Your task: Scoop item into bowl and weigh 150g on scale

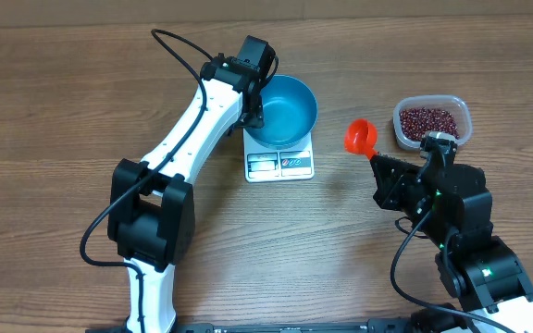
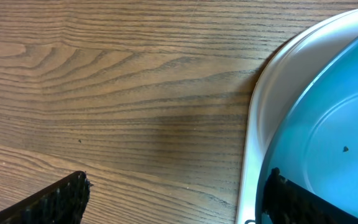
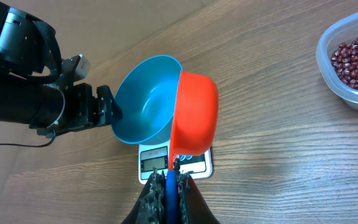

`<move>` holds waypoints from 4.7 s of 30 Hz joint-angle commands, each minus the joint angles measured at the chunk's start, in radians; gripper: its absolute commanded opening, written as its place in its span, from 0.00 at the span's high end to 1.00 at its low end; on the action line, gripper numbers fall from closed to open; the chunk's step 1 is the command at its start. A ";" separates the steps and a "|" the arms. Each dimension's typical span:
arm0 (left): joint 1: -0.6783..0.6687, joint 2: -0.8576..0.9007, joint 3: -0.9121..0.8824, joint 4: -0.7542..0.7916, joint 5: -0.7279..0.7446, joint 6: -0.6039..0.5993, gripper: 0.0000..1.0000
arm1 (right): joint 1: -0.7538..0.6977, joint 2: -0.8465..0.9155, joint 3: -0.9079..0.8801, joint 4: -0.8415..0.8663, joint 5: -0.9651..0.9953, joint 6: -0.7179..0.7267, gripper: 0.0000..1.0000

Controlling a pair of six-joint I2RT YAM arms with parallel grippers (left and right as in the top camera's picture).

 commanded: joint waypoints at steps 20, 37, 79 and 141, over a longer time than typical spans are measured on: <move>-0.010 -0.122 0.192 -0.080 0.262 0.005 0.01 | -0.005 -0.010 0.018 -0.002 -0.002 -0.005 0.96; -0.061 -0.156 0.192 -0.258 0.334 -0.034 0.19 | -0.011 -0.010 0.018 -0.061 0.009 -0.004 0.96; -0.252 -0.436 -0.534 0.311 0.128 0.077 0.95 | -0.171 -0.009 0.017 -0.181 0.009 -0.006 0.96; -0.254 -0.160 -0.593 0.621 0.204 0.525 0.96 | -0.171 -0.009 0.016 -0.182 0.009 -0.028 0.97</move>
